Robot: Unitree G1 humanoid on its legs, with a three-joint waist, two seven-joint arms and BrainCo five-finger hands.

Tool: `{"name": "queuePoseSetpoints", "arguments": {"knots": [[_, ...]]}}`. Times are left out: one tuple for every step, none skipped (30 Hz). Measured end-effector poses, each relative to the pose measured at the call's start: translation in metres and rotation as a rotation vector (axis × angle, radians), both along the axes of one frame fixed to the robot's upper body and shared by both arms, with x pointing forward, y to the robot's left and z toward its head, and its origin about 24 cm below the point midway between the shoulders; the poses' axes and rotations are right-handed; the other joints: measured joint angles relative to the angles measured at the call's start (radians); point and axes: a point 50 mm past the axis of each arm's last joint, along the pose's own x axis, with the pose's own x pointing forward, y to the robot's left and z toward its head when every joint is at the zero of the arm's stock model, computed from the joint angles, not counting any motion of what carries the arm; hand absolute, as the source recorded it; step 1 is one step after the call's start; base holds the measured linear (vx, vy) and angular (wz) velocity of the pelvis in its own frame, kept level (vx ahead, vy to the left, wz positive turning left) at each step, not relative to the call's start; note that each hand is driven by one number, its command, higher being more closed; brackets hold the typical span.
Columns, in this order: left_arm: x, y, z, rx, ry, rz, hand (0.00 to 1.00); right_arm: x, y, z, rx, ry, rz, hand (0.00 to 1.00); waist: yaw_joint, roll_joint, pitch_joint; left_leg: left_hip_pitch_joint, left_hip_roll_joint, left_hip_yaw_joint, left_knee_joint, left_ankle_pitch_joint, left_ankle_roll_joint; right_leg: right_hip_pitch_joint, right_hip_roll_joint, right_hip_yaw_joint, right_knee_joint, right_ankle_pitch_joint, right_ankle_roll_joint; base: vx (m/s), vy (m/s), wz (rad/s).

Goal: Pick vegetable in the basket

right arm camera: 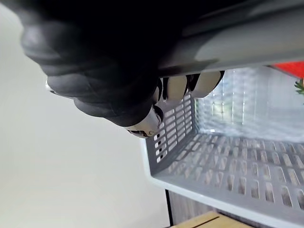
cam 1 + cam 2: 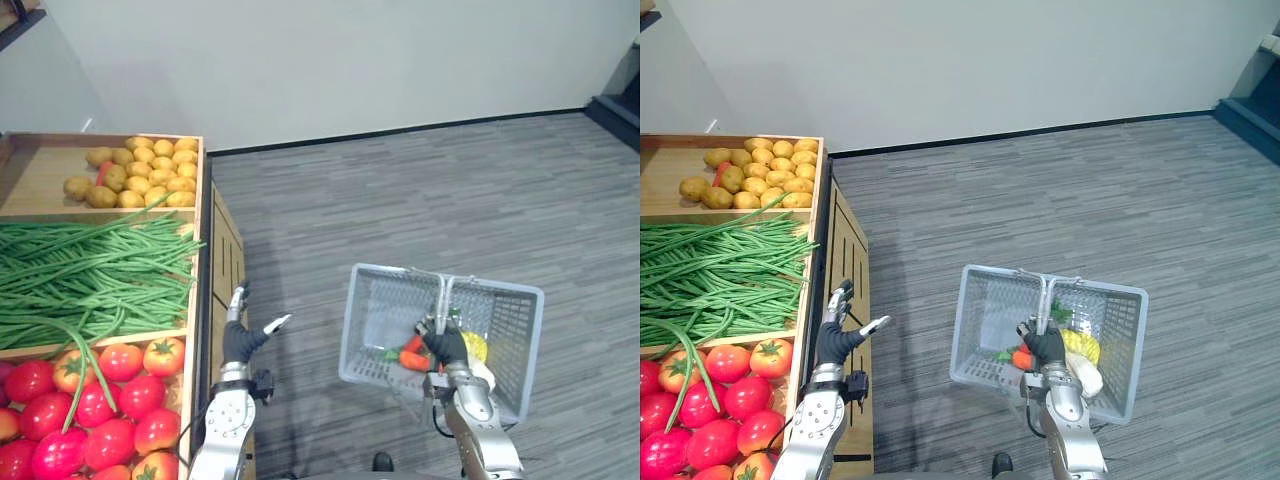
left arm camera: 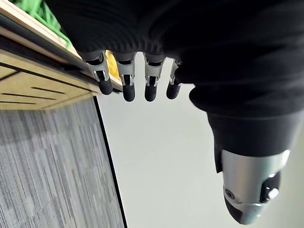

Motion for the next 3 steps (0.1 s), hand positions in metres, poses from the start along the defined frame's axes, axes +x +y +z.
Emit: {"name": "queuePoseSetpoints", "arguments": {"knots": [[-0.0043, 0.0059, -0.0075, -0.013, 0.034, 0.020, 0.00, -0.0073, -0.0067, -0.0069, -0.004, 0.035, -0.029, 1.00, 0.005, 0.004, -0.001, -0.001, 0.000, -0.008, 0.009, 0.000, 0.000, 0.001, -0.001, -0.012, 0.000, 0.000, 0.000, -0.02, -0.016, 0.16], [-0.0061, 0.0083, -0.0110, -0.016, 0.051, 0.024, 0.00, -0.0109, -0.0092, -0.0101, -0.007, 0.052, -0.040, 1.00, 0.006, 0.005, -0.001, 0.000, 0.001, -0.012, 0.010, 0.000, 0.000, 0.001, 0.000, -0.013, 0.000, 0.000, 0.000, 0.00, -0.005, 0.14], [-0.0104, 0.0138, -0.0158, -0.018, 0.076, 0.040, 0.00, -0.0161, -0.0123, -0.0160, -0.009, 0.084, -0.053, 1.00, 0.012, 0.005, -0.001, -0.002, 0.002, -0.016, 0.013, 0.000, 0.000, 0.003, 0.000, -0.016, 0.000, 0.000, 0.000, 0.00, -0.001, 0.07]]}}
